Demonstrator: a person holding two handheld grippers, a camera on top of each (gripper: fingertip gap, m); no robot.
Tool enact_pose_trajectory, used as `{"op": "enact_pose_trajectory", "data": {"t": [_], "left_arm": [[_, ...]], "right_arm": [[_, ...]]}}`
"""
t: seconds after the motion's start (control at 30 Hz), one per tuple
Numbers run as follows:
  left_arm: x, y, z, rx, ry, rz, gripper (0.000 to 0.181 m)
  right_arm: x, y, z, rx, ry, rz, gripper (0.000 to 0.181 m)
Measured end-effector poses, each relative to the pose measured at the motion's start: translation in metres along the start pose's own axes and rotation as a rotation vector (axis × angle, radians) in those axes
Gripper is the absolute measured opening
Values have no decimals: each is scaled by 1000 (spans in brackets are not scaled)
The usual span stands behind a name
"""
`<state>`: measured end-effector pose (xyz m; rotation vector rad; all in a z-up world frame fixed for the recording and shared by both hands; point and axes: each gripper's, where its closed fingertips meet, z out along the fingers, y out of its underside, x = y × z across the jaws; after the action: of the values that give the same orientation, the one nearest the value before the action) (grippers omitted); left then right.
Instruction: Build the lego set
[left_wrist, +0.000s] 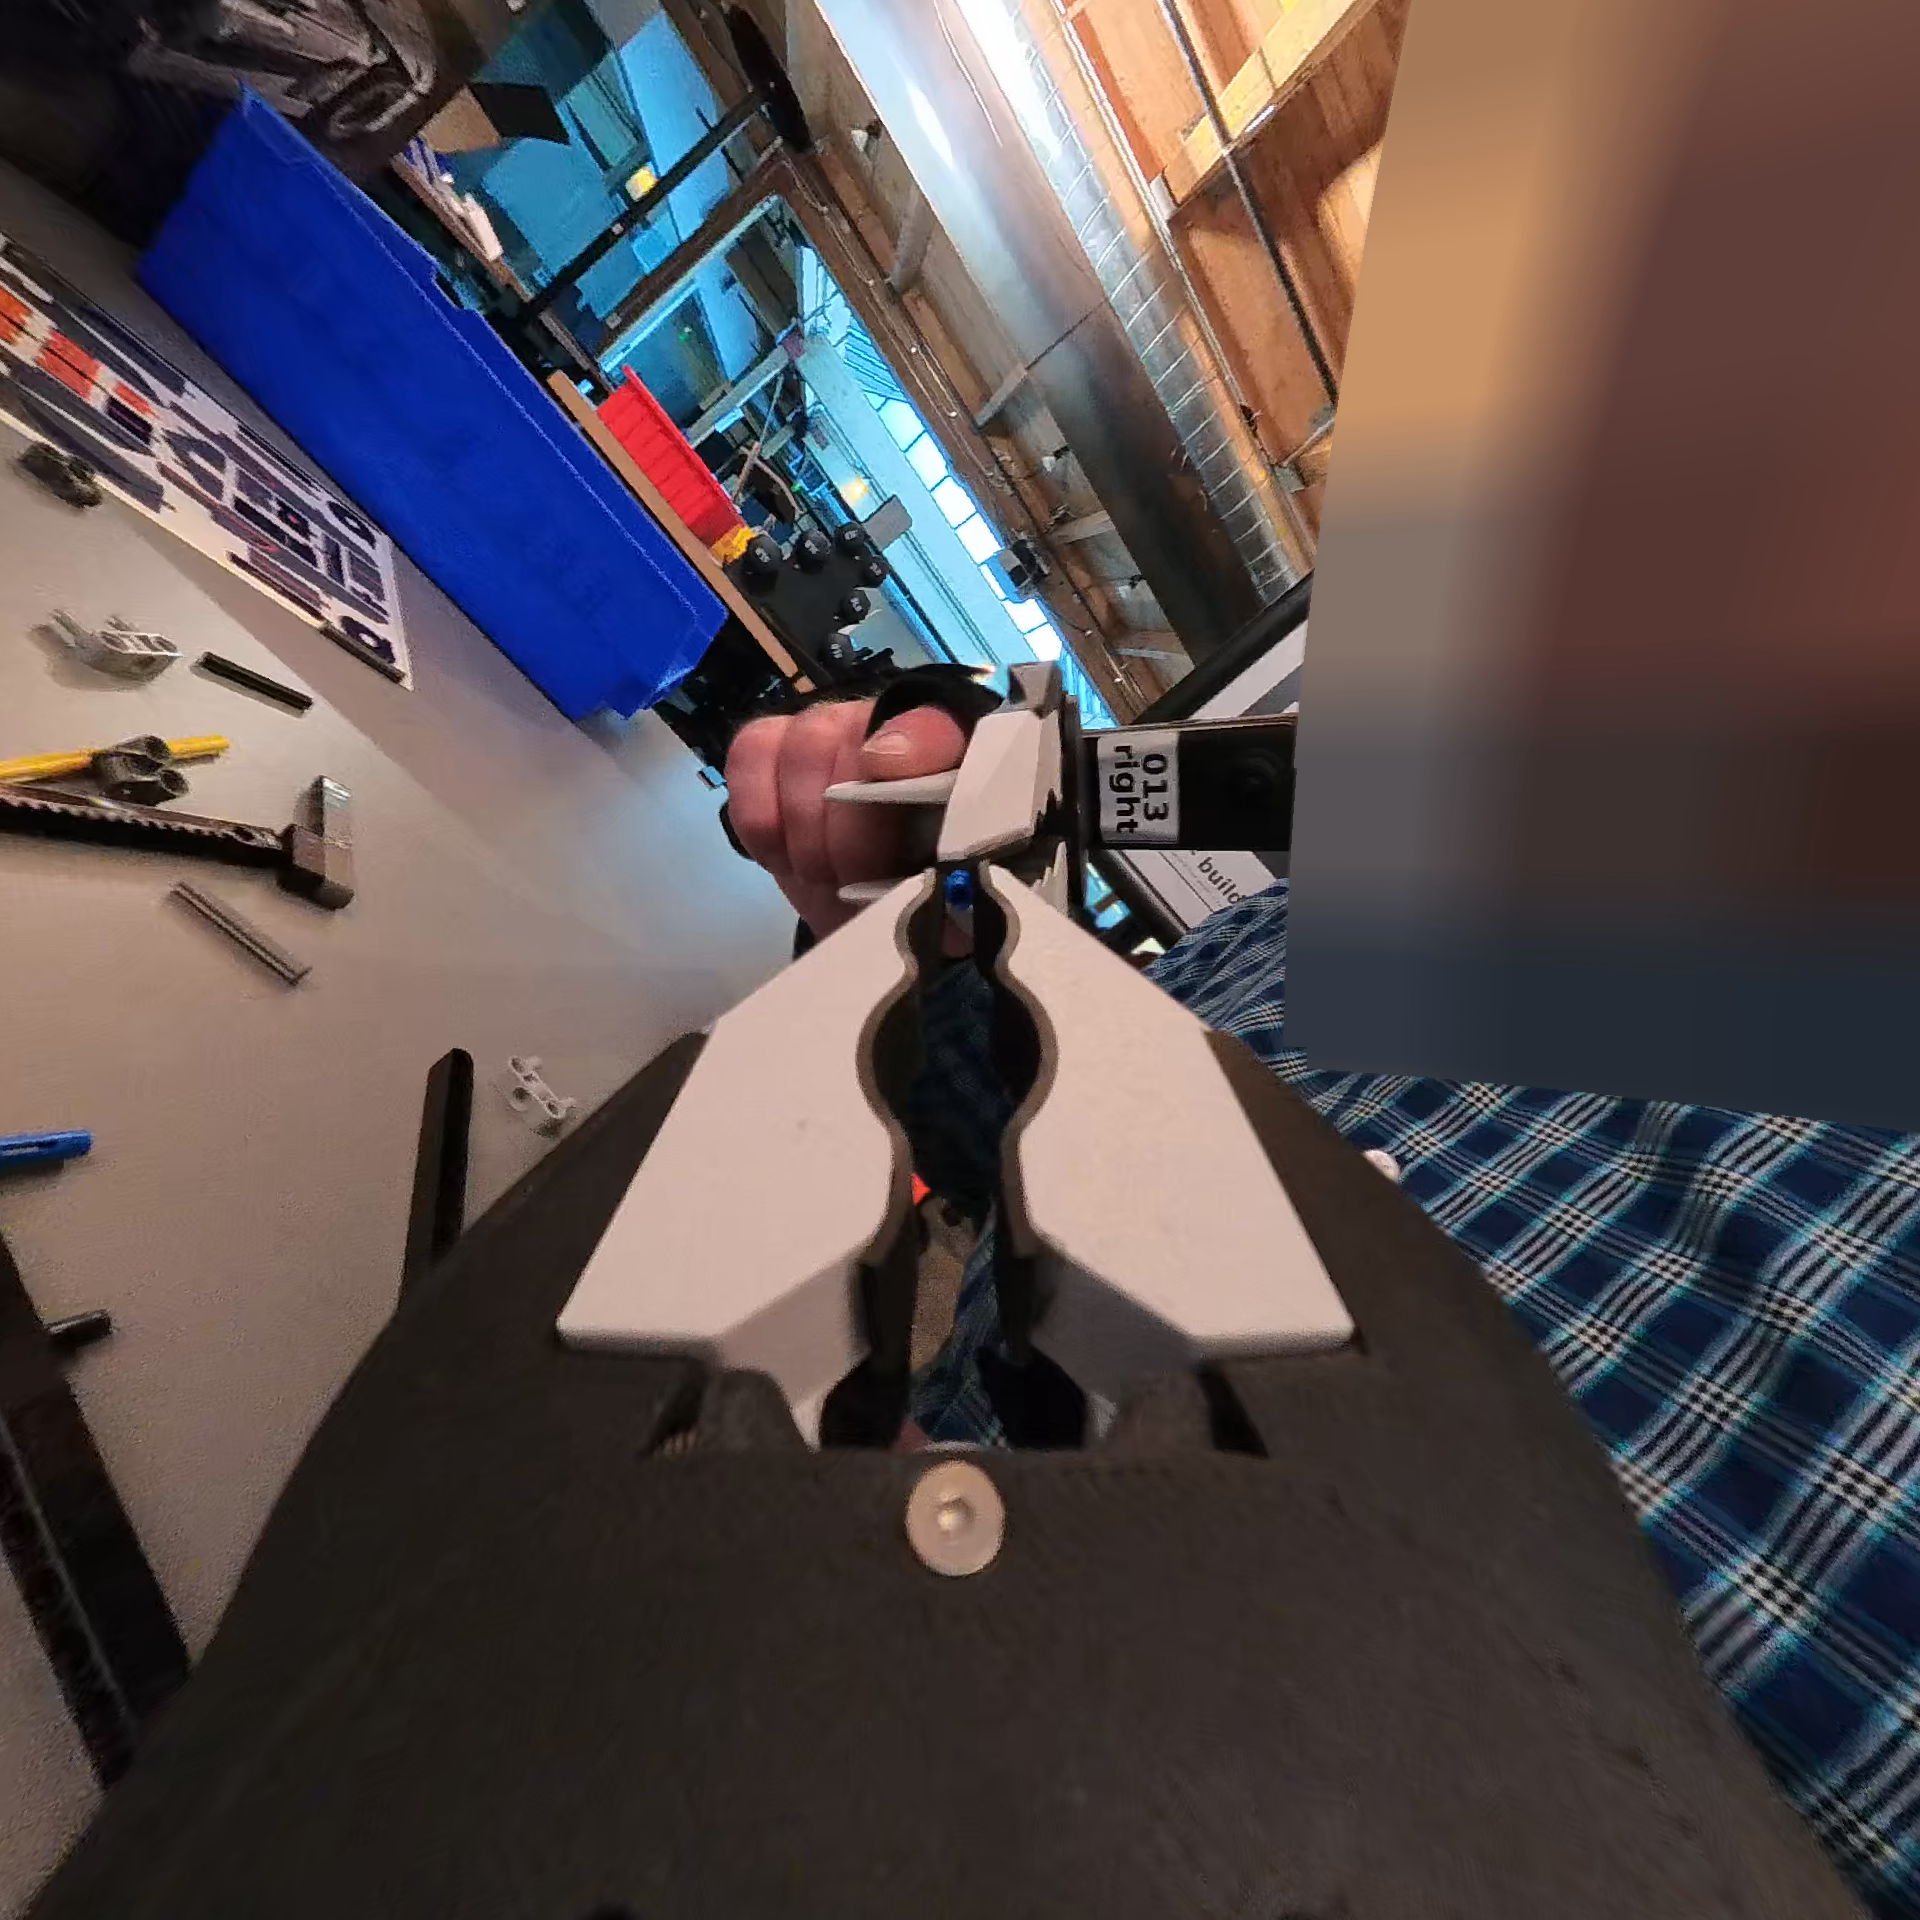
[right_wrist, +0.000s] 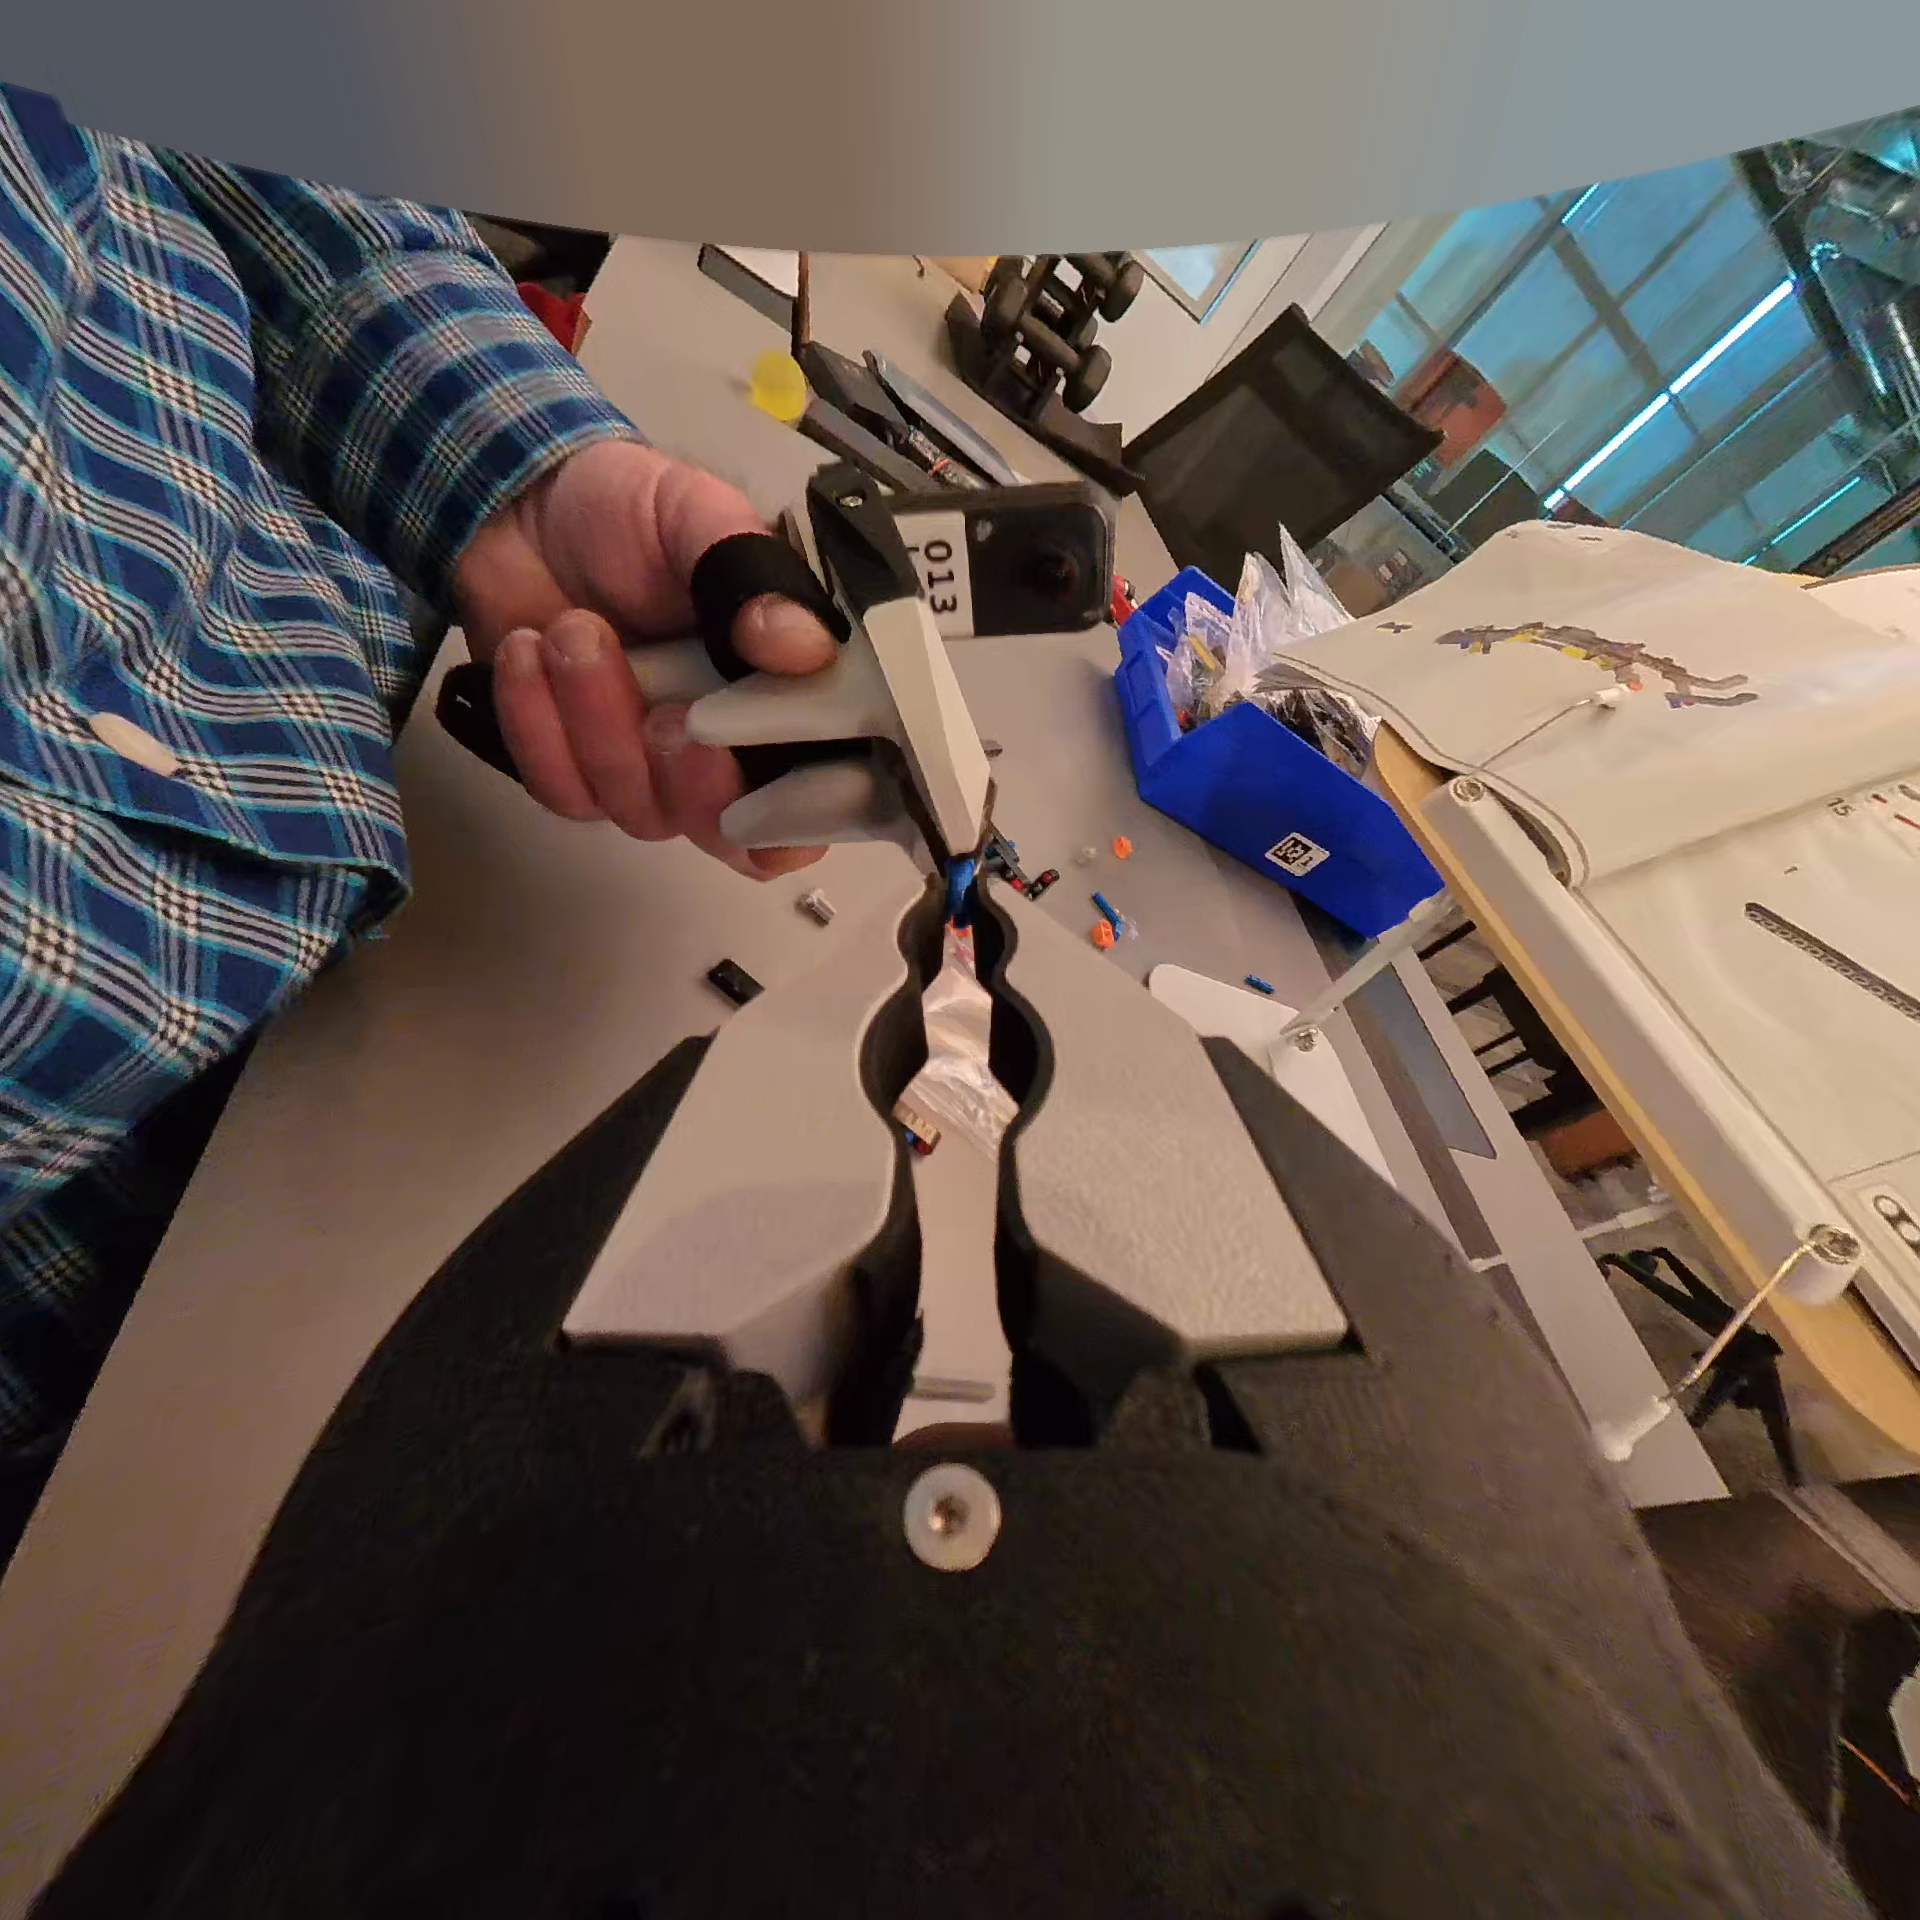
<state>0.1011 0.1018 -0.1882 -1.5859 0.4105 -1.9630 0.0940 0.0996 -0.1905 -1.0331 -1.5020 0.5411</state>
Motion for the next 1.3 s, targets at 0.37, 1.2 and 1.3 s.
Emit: {"op": "enact_pose_trajectory", "data": {"t": [0.37, 1.2, 1.3], "left_arm": [[-51, -2, -29, -130, -435, 242, 19], [-133, 46, -58, -452, -925, 271, 14], [-133, 46, -57, -421, -914, 235, 15]], "right_arm": [[-8, 68, 15, -254, -1, 170, 2], [-27, 133, 51, -522, -1, 251, 2], [-28, 135, 52, -535, 6, 240, 2]]}}
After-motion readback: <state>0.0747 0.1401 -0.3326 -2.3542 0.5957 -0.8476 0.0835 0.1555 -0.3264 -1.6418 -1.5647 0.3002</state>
